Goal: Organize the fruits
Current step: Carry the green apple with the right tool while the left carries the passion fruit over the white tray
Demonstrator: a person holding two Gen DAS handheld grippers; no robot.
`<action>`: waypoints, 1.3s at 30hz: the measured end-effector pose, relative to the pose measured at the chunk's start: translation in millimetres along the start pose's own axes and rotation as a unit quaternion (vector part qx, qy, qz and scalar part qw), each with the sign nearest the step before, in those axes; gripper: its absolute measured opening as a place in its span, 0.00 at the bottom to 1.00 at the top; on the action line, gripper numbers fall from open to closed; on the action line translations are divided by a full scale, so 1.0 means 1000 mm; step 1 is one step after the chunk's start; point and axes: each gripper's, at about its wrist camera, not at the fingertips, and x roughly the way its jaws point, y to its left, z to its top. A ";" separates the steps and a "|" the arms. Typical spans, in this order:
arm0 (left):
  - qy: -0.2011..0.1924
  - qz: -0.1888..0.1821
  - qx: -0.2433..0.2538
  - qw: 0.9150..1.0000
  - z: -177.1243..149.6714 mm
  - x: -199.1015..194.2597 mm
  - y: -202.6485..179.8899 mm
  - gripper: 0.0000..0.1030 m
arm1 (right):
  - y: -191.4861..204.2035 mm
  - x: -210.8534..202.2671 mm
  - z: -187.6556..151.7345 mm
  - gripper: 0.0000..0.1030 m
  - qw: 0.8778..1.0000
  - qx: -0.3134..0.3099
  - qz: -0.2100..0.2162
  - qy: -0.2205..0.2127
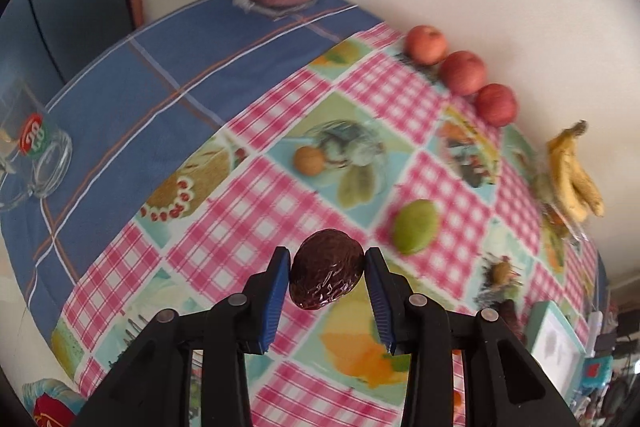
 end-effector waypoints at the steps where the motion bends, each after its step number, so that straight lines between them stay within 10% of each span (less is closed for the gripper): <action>1: -0.005 -0.005 0.010 1.000 -0.001 -0.004 -0.008 0.40 | -0.007 -0.003 0.001 0.38 1.000 0.011 0.002 -0.003; 15: 0.023 -0.090 0.163 0.982 -0.063 -0.015 -0.111 0.40 | -0.136 -0.043 0.001 0.39 0.979 0.169 -0.103 -0.046; 31: 0.068 -0.191 0.376 0.904 -0.177 -0.022 -0.225 0.40 | -0.235 -0.095 -0.019 0.39 0.934 0.294 -0.180 -0.094; 39: 0.072 -0.199 0.411 0.887 -0.205 -0.013 -0.244 0.40 | -0.241 -0.092 -0.022 0.39 0.934 0.297 -0.176 -0.088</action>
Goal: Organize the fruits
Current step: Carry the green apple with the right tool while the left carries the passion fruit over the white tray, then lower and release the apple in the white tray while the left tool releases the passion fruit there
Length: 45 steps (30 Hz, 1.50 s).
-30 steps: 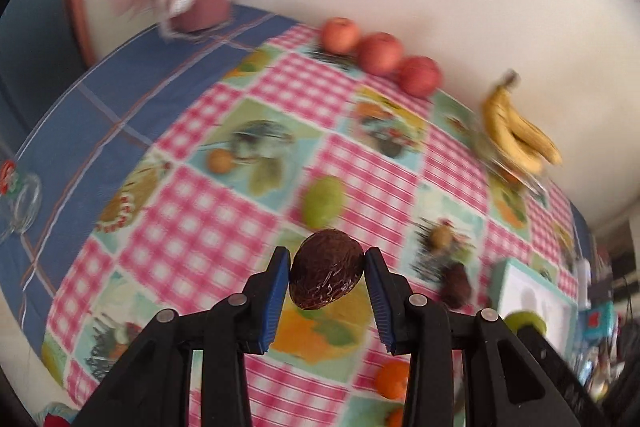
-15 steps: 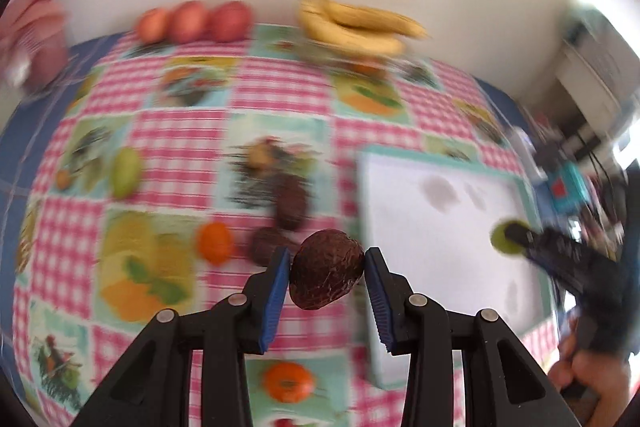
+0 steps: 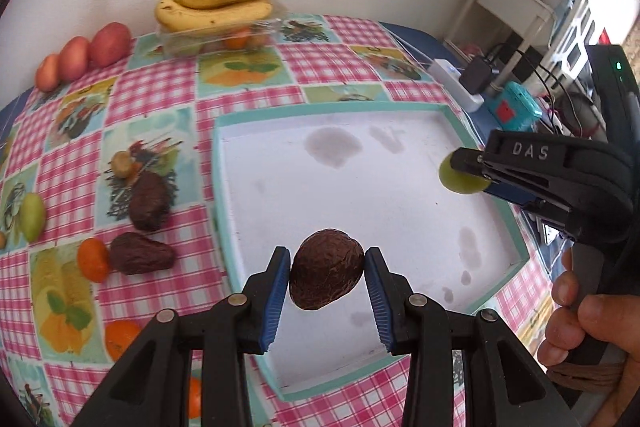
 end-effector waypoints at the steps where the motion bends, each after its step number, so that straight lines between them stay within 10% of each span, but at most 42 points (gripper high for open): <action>1: 0.002 0.004 0.007 1.000 -0.003 0.003 -0.003 0.40 | -0.003 0.002 0.001 0.39 1.000 0.004 0.001 0.002; 45: 0.053 0.054 0.007 0.997 -0.016 0.041 0.004 0.40 | -0.004 0.025 -0.022 0.39 0.990 -0.083 -0.091 0.064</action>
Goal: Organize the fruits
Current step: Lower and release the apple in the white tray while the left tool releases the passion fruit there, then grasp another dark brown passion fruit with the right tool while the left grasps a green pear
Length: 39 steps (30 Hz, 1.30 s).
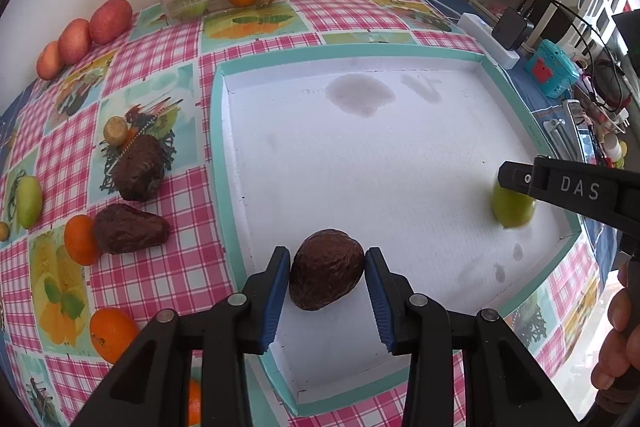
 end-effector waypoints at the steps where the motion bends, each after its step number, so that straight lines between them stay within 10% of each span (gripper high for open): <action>1: 0.001 -0.001 -0.001 1.000 0.000 0.000 0.001 0.40 | 0.000 0.000 0.000 0.39 1.000 -0.001 -0.002 0.000; 14: -0.012 -0.018 -0.004 1.000 0.006 -0.015 0.000 0.56 | -0.003 -0.013 0.003 0.40 1.000 0.010 0.014 -0.023; 18: -0.029 -0.016 -0.024 0.999 0.011 -0.028 0.010 0.71 | -0.010 -0.014 0.005 0.67 0.999 0.035 0.022 -0.028; 24: -0.060 0.046 -0.103 0.992 0.015 -0.049 0.056 0.85 | -0.006 -0.008 0.004 0.84 0.999 0.029 0.019 -0.019; 39: -0.084 0.262 -0.282 0.919 -0.011 -0.095 0.199 1.00 | 0.076 -0.031 -0.011 0.90 0.991 -0.063 0.100 -0.068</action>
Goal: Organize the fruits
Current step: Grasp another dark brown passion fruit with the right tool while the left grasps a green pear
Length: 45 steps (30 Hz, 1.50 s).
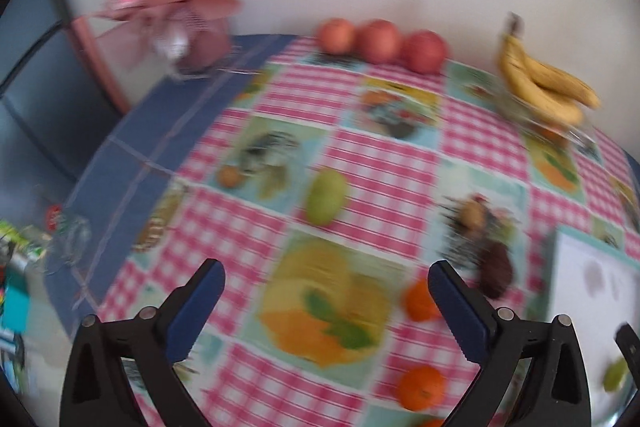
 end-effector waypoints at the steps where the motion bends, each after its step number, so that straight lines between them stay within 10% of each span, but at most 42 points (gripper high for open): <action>1: -0.005 0.017 -0.007 1.000 0.002 0.000 0.008 1.00 | 0.007 -0.001 -0.001 0.90 1.000 -0.007 0.004 -0.005; 11: -0.038 0.061 -0.055 0.996 0.010 0.003 0.063 1.00 | 0.075 -0.014 -0.013 0.90 0.993 -0.081 0.080 -0.033; 22: -0.039 -0.038 -0.113 0.992 0.021 0.012 0.101 1.00 | 0.130 -0.014 -0.017 0.90 0.981 -0.123 0.147 -0.034; 40: -0.020 -0.090 -0.076 0.993 0.054 0.058 0.063 1.00 | 0.172 0.042 -0.008 0.89 0.981 -0.147 0.126 0.004; 45: 0.012 -0.104 -0.052 0.993 0.051 0.084 0.038 1.00 | 0.167 0.069 -0.013 0.72 0.983 -0.149 0.103 0.035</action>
